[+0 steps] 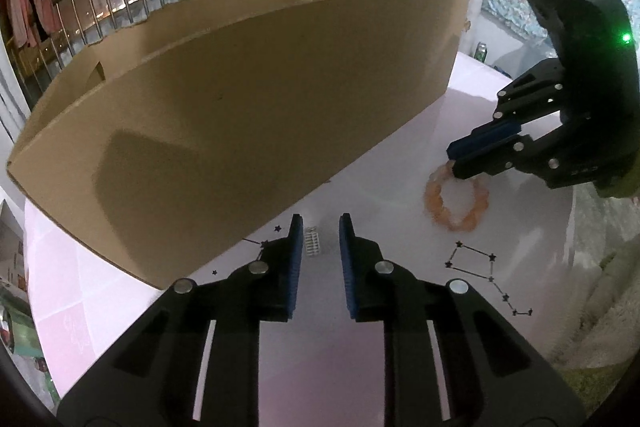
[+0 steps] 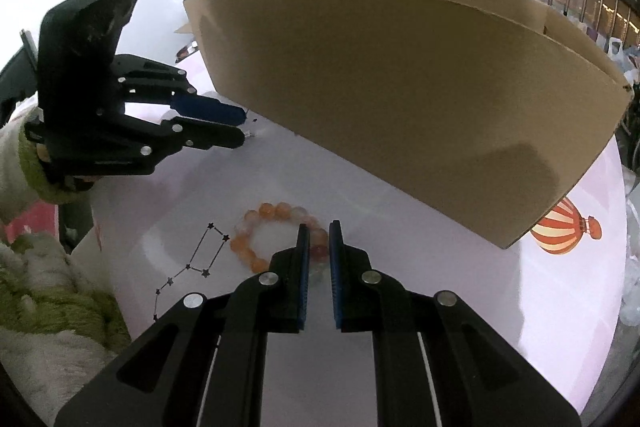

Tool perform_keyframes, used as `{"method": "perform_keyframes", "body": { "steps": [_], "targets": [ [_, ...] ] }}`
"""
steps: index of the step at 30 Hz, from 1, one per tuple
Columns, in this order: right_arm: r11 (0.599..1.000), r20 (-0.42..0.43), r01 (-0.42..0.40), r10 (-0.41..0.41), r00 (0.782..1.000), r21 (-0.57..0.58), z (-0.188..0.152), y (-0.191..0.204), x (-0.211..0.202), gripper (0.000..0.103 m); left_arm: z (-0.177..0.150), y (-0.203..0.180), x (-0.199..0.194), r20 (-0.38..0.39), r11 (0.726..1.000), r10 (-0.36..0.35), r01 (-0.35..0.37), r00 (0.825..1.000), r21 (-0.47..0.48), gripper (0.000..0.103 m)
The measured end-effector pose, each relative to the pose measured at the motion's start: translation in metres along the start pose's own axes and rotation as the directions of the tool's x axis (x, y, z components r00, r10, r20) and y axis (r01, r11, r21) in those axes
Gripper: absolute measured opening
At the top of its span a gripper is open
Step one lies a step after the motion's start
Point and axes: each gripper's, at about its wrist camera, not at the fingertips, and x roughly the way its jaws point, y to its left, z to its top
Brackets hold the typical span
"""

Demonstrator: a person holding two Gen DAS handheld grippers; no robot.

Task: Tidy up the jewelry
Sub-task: 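Close the right gripper on the orange bead bracelet and lift it, then carry the orange bracelet in the right gripper over the box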

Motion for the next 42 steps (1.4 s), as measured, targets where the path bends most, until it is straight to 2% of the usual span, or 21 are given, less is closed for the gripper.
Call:
{"method": "perform_keyframes", "body": {
  "steps": [7,12,27,42],
  "targets": [
    [1.0,0.008,-0.013,0.013,1.0,0.015,-0.001,-0.002,-0.001,0.01,0.0,0.003,0.004,-0.014,1.0,-0.006,0.006,1.0,-0.015,0.014],
    [1.0,0.013,-0.017,0.017,1.0,0.024,0.0,-0.003,0.0,0.01,0.002,0.001,0.005,-0.009,1.0,-0.013,0.013,1.0,-0.001,0.004],
    [0.999,0.028,-0.018,0.017,0.999,0.034,0.001,-0.004,-0.003,0.01,-0.001,-0.002,0.003,-0.004,1.0,-0.006,0.006,1.0,0.012,0.004],
    [0.998,0.084,-0.021,0.016,0.996,0.052,0.004,-0.007,-0.017,0.01,0.002,0.0,-0.021,0.054,1.0,0.021,-0.021,0.998,-0.012,0.004]
  ]
}}
